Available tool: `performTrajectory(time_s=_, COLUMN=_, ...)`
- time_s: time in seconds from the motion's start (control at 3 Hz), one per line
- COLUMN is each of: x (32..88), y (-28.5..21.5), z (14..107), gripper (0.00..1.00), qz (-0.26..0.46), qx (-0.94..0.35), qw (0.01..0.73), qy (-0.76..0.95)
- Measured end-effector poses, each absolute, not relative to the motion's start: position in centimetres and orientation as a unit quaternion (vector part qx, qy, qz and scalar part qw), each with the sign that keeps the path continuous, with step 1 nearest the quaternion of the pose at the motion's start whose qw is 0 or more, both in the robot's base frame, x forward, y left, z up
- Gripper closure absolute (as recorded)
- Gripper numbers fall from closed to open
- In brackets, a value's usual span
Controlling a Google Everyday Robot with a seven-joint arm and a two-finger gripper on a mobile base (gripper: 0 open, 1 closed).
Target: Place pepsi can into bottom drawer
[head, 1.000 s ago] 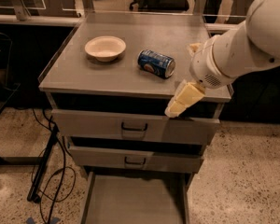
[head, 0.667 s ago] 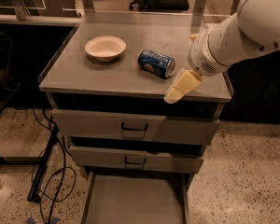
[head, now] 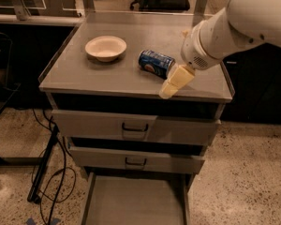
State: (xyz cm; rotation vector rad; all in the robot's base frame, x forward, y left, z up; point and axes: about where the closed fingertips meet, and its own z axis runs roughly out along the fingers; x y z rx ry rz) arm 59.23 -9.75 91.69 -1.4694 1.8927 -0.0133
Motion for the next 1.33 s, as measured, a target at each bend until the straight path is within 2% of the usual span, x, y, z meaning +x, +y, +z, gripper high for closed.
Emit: performTrajectory(time_s=1.33, x=68.0, y=-7.9, z=89.4, gripper=0.00, qz=-0.019, qx=-0.576, qw=0.350, qy=0.739)
